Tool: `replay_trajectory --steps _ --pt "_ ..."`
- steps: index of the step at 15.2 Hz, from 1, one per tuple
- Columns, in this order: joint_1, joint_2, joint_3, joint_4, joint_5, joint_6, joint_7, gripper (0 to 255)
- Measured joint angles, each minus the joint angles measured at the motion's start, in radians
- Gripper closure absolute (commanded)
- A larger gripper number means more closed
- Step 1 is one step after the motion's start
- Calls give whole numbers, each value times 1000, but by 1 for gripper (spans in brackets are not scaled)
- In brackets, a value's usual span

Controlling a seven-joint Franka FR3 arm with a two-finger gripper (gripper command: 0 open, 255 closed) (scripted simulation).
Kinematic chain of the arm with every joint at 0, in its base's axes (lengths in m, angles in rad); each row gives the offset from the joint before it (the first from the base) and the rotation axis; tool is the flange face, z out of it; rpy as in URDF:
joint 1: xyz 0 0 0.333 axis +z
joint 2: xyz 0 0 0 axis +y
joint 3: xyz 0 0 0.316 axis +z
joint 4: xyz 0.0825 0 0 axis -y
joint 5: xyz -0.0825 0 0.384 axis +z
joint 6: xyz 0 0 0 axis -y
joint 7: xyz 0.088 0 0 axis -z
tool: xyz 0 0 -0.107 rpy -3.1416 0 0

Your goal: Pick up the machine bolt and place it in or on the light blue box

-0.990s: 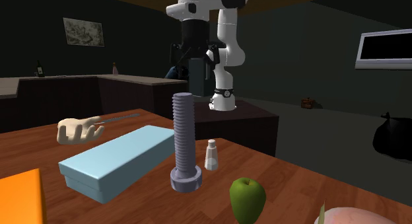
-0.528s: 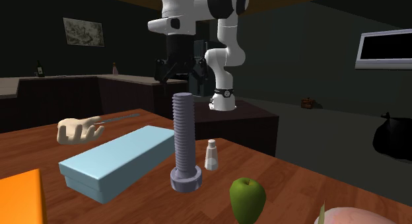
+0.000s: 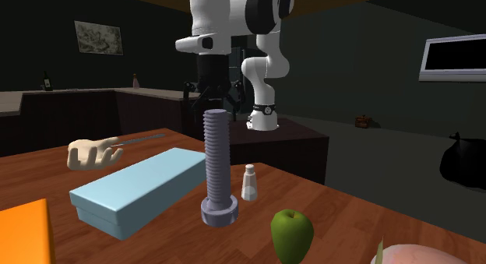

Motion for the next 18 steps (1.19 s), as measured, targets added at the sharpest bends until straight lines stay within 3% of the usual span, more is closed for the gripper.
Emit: replay_trajectory --steps 3,4,18 --pt "0 0 0 0 0 1 0 0" --pt "0 0 0 0 0 1 0 255" --pt "3 -17 -4 14 -8 -31 6 255"
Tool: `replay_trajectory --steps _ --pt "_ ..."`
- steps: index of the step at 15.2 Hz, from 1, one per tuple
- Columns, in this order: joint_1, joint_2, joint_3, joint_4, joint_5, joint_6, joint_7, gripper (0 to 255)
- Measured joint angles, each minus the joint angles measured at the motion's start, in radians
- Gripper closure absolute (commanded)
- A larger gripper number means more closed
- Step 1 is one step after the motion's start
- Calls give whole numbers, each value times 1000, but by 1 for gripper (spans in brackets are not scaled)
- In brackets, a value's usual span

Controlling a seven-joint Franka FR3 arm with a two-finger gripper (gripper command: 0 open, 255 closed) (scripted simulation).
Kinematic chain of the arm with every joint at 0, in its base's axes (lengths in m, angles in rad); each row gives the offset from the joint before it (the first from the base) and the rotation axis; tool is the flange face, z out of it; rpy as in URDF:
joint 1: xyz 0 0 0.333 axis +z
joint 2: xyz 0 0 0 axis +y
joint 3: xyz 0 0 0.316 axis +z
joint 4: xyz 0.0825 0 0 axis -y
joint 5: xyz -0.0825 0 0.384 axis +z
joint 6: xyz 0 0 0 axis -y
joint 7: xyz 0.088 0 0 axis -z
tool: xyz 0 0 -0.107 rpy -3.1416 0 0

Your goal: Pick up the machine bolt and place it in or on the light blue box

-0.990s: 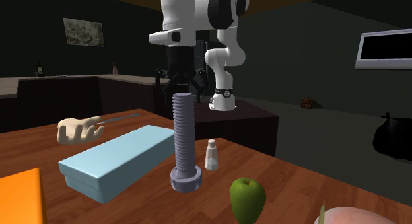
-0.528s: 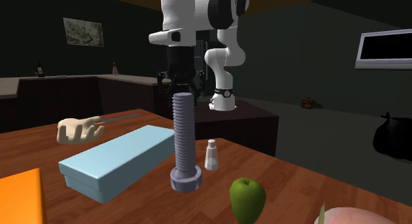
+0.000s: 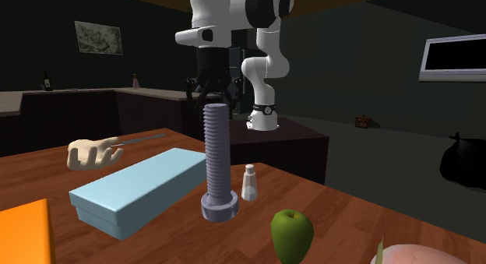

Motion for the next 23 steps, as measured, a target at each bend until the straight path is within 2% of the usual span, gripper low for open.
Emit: replay_trajectory --steps 12,23 --pt "6 -64 -15 73 -30 -132 18 255" --pt "3 -91 -22 183 -44 -267 30 255"
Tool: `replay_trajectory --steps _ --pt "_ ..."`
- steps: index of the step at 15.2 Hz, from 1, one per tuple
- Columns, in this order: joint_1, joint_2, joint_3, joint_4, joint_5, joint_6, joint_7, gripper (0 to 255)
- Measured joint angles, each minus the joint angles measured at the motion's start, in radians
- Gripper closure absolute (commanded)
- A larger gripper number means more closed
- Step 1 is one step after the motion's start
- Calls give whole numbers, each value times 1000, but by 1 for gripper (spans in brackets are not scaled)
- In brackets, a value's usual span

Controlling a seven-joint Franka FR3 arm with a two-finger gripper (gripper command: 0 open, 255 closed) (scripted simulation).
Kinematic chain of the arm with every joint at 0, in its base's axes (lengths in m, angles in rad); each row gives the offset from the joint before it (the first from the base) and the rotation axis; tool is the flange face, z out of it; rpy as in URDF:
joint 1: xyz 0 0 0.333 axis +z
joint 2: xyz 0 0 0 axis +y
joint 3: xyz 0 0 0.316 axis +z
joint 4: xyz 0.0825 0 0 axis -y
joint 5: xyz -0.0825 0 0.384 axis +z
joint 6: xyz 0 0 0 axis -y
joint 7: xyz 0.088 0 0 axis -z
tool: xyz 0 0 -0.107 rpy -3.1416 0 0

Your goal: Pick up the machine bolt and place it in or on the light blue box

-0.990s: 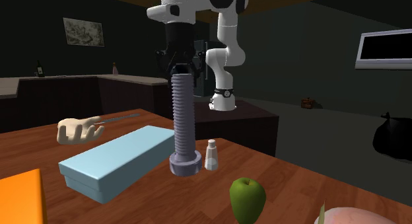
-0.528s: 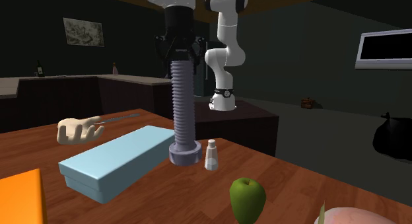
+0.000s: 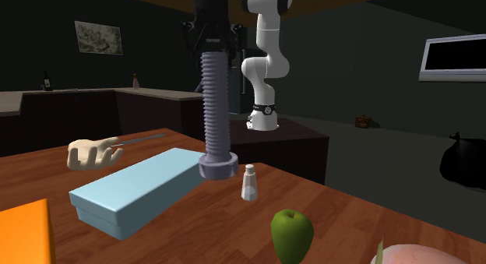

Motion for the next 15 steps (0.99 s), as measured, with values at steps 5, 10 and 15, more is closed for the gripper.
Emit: replay_trajectory --steps 5,10,15 --pt "-3 -8 -3 55 -4 -62 4 255" --pt "-42 -22 -22 102 -6 -124 -46 255" --pt "-112 -31 -55 153 -3 -188 -141 255"
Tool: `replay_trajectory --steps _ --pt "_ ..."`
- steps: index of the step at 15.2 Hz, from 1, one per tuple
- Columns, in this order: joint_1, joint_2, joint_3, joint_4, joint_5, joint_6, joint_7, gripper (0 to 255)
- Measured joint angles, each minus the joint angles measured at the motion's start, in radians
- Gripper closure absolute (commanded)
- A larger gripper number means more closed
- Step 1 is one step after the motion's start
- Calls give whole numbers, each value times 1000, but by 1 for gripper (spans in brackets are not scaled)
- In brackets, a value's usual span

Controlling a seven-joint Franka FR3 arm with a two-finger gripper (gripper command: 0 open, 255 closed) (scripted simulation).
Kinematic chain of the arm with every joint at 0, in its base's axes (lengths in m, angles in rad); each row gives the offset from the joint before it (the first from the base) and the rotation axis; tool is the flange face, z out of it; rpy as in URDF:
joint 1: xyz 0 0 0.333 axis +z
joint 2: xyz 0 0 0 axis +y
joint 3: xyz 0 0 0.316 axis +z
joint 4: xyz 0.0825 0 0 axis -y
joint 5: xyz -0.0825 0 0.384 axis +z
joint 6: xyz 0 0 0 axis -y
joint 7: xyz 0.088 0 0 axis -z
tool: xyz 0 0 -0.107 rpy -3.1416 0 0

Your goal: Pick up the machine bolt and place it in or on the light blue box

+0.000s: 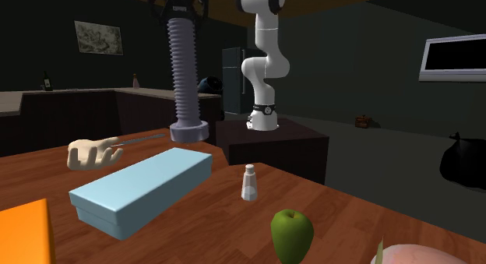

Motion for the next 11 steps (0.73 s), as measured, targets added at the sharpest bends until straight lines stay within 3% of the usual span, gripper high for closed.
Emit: replay_trajectory --steps 2,11 --pt "-25 -6 -12 18 1 -25 -35 255" --pt "-224 121 -56 330 68 -225 -216 255"
